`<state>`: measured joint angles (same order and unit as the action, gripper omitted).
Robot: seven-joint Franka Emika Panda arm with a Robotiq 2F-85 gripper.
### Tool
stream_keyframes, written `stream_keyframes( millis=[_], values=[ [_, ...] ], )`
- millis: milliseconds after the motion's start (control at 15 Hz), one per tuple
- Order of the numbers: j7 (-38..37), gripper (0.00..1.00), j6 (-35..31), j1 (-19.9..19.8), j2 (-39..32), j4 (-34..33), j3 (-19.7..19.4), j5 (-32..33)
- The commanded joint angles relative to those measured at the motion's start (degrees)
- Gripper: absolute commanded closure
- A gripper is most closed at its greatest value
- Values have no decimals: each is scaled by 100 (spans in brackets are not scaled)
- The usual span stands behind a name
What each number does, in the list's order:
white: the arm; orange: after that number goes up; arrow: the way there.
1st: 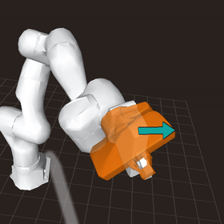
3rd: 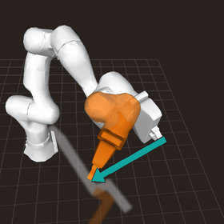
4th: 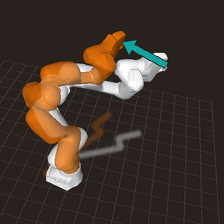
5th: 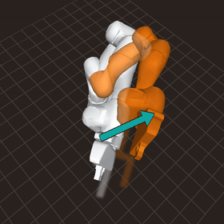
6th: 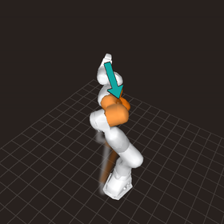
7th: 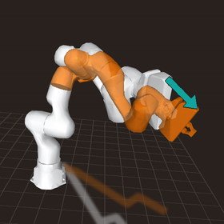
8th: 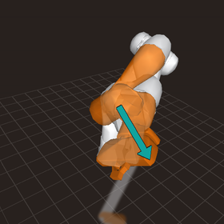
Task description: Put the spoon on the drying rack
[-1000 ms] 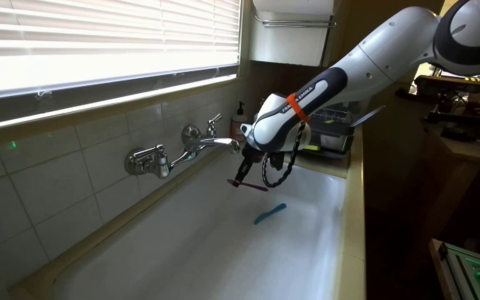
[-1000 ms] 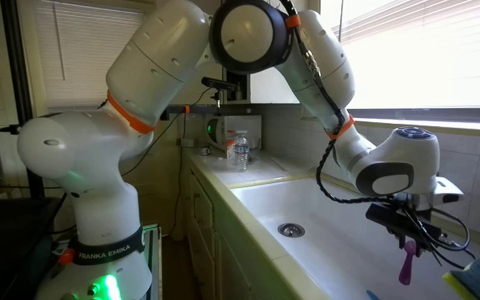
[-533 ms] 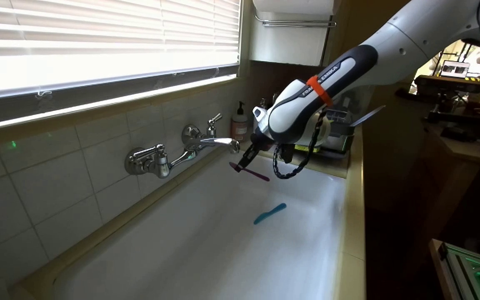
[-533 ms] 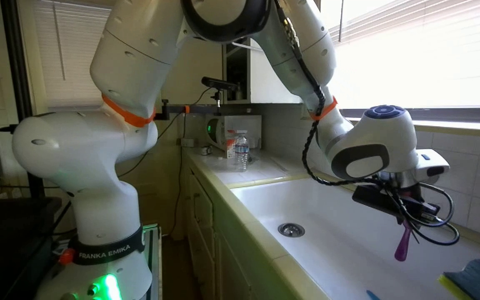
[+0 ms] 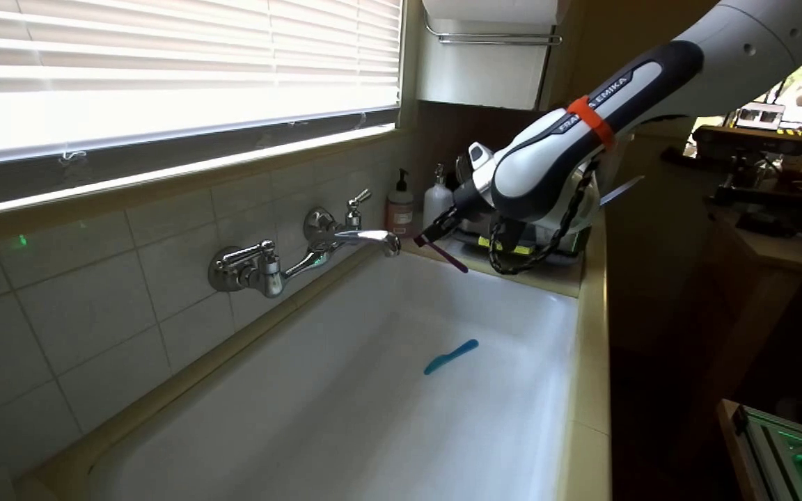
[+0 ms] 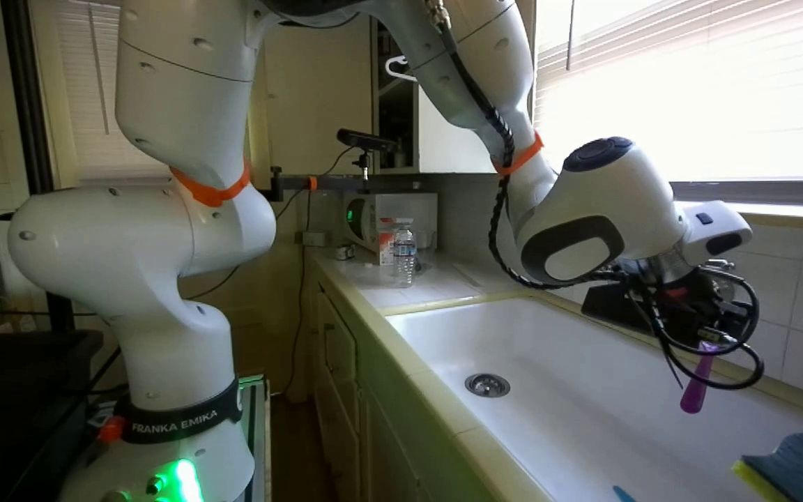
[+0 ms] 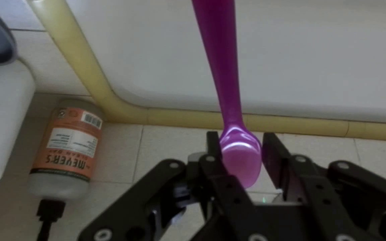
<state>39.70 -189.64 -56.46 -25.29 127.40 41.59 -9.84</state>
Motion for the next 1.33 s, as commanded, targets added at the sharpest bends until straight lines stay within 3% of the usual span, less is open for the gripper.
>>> stream_keyframes(
  millis=[0, 600, 1267],
  values=[
    [-174, 88, -592, -1048, 293, 564, 867, 22],
    [-555, 88, -1795, -3312, 351, 1167, 2623, 334],
    [-767, 88, -2644, -5336, 331, 1714, 4002, 490]
  ],
)
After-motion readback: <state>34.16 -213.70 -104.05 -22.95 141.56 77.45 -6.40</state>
